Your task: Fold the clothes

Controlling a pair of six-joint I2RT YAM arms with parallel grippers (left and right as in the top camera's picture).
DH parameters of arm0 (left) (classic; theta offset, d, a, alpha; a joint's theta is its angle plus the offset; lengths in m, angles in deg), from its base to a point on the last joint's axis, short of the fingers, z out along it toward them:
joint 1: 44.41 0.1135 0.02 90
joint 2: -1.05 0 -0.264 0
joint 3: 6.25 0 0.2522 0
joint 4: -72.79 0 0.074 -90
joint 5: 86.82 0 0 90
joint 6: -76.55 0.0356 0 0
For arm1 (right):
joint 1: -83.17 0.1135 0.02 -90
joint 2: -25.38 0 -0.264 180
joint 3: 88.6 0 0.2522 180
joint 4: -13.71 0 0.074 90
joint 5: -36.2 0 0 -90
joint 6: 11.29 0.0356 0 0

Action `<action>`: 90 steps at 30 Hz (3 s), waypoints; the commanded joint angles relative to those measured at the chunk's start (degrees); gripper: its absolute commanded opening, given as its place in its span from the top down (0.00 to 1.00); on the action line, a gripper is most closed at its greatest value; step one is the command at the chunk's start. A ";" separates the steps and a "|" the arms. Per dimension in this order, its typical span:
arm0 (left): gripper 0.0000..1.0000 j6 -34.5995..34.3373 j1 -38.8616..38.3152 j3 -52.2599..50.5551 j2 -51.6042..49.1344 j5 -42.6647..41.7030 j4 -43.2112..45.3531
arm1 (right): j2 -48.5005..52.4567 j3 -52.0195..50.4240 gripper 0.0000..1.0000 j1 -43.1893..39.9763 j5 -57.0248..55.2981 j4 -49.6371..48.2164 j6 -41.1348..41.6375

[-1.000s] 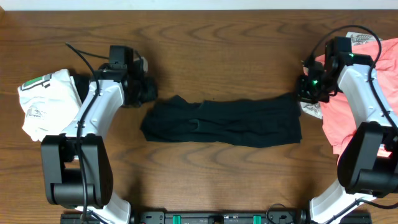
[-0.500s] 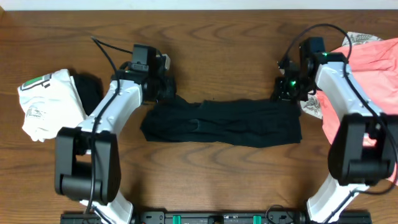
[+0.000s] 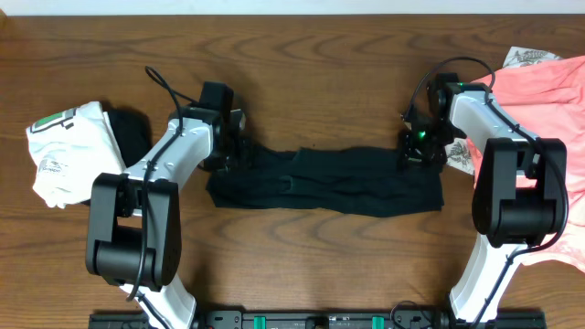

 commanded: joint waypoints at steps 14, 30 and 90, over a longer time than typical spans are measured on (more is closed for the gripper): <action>0.72 0.57 2.80 -6.99 -0.37 3.37 4.50 | 1.40 -0.09 0.70 -2.97 -7.98 4.50 0.59; 0.65 0.15 9.18 -6.99 -0.37 1.84 7.43 | 1.40 -0.09 0.67 -5.53 -7.45 4.37 0.63; 0.68 -0.79 9.18 -7.72 2.89 -2.27 -1.75 | 8.24 9.86 0.97 37.73 8.63 -33.40 0.87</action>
